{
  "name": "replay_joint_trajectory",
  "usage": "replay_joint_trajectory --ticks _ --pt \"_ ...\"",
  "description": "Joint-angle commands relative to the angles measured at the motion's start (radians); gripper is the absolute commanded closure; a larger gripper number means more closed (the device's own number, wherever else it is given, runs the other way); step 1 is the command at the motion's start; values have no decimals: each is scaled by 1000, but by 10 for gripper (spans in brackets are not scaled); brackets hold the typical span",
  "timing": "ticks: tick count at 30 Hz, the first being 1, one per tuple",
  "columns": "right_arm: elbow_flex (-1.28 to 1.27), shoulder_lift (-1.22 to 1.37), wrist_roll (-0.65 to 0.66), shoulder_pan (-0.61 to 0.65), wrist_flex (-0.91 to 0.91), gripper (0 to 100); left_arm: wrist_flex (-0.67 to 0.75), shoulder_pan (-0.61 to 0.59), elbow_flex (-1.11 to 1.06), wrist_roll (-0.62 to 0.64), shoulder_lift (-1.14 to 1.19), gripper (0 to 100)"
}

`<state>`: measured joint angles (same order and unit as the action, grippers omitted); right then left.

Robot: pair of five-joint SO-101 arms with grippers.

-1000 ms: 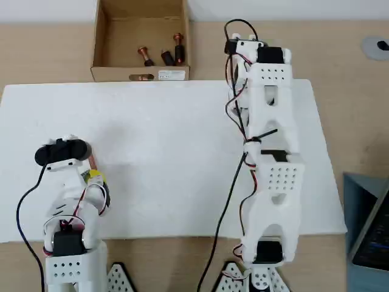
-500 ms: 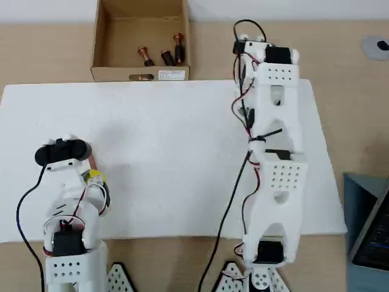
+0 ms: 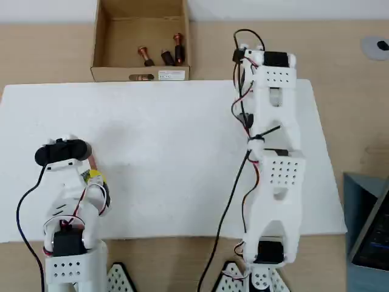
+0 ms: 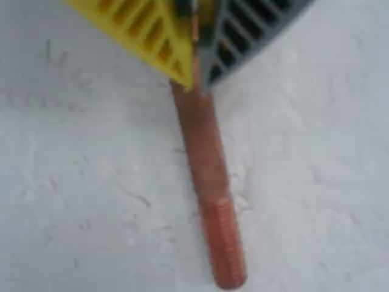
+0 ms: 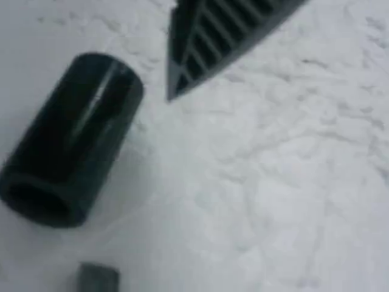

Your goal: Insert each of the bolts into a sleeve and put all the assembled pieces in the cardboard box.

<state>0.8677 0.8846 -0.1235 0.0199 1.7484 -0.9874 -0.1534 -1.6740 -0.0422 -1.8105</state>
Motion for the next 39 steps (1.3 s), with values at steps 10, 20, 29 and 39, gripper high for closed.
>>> replay_joint_trajectory --ticks 10,20,29,39 --pt "45 45 -6 -5 -38 946 18 -12 3 -6 -8 996" --pt "62 58 -5 -2 -28 990 18 -12 3 -6 -8 996" --pt "234 -81 -3 24 40 989 18 -8 3 -6 -8 996" --pt "47 -343 -6 58 40 989 18 -9 5 -2 -8 996"
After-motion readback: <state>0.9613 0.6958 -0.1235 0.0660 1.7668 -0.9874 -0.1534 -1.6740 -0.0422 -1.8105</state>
